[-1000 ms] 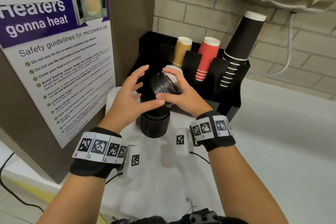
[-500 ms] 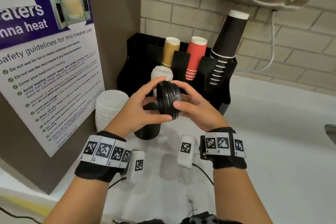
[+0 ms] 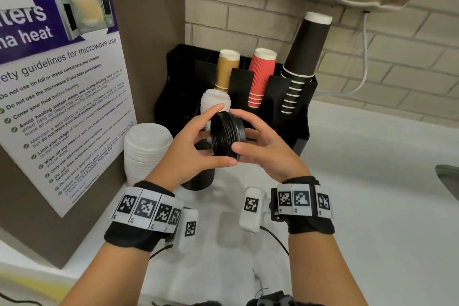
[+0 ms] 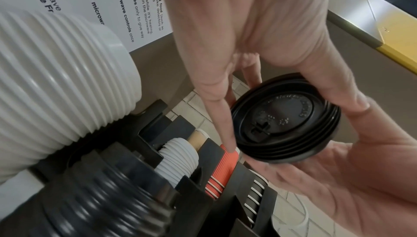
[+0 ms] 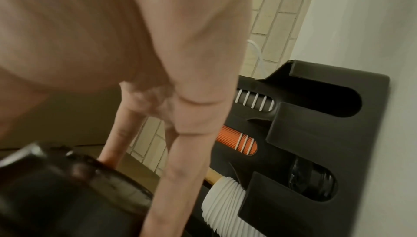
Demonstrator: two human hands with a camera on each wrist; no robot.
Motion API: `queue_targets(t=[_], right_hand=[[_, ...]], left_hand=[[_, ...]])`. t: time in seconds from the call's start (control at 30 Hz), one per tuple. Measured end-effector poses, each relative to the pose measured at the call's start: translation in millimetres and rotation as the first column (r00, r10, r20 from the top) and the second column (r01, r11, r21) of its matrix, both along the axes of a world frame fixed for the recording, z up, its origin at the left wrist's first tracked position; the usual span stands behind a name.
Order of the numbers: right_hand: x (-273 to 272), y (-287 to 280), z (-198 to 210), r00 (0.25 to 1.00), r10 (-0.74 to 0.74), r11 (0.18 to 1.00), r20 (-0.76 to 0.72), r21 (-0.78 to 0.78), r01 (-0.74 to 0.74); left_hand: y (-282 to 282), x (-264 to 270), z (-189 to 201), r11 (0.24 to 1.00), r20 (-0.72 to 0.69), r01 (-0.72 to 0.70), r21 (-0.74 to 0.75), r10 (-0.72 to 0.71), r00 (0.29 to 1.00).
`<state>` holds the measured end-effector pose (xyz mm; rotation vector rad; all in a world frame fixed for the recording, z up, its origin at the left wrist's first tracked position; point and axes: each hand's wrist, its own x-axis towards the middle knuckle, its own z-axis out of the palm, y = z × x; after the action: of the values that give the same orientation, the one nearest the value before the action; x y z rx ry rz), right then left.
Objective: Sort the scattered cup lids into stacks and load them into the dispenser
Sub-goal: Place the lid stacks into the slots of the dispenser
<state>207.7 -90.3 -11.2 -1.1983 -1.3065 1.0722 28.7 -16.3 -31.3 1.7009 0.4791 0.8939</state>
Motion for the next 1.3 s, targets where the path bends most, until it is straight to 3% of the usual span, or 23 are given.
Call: queue_targets(t=[0.33,0.47,0.53,0.6,0.67,0.77,0.9,0.97,1.07,1.3], right_hand=[[-0.6,6.9,-2.9,0.997,-0.04,0.998,0.061,0.057,0.037],[25.0,26.5,8.7,0.95,-0.308,0.942,0.052,0.155,0.297],[44.7,43.7,13.6,0.869,-0.455,0.881,0.195,0.239,0.408],[61.2,62.0,12.1,0.767,-0.478,0.878,0.428,0.255,0.404],[70.5,77.6,5.0,0.653,-0.389,0.915,0.65,0.192,0.353],[74.4,94.1,-7.7,0.417,-0.24,0.938,0.876,0.099,0.333],[72.9,109.1,-18.8,0.056,-0.016,0.946,0.998,-0.003,0.323],[71.1,115.4,-23.1,-0.076,0.071,0.951,0.995,-0.045,0.306],[67.7,121.8,-30.9,-0.167,0.149,0.949,0.975,-0.094,0.3],[61.5,125.4,-44.4,-0.214,0.182,0.945,0.96,-0.111,0.308]], left_hand=[[3.3,1.1,-2.0,0.999,-0.005,-0.014,0.035,0.014,1.0],[11.2,-7.7,2.9,0.99,0.04,-0.137,0.014,0.136,0.99],[14.6,-15.1,6.4,0.976,0.061,-0.214,0.04,0.211,0.976],[17.0,-21.5,8.3,0.962,0.089,-0.268,0.06,0.262,0.961],[19.2,-25.6,8.0,0.947,0.088,-0.31,0.079,0.303,0.949],[20.5,-29.5,7.6,0.939,0.061,-0.333,0.083,0.328,0.943],[18.0,-32.9,9.1,0.935,0.069,-0.346,0.075,0.342,0.937],[16.8,-33.8,9.6,0.931,0.075,-0.357,0.077,0.352,0.933],[16.0,-34.8,10.6,0.929,0.077,-0.362,0.079,0.357,0.931],[16.2,-41.0,10.6,0.922,0.075,-0.372,0.102,0.366,0.928]])
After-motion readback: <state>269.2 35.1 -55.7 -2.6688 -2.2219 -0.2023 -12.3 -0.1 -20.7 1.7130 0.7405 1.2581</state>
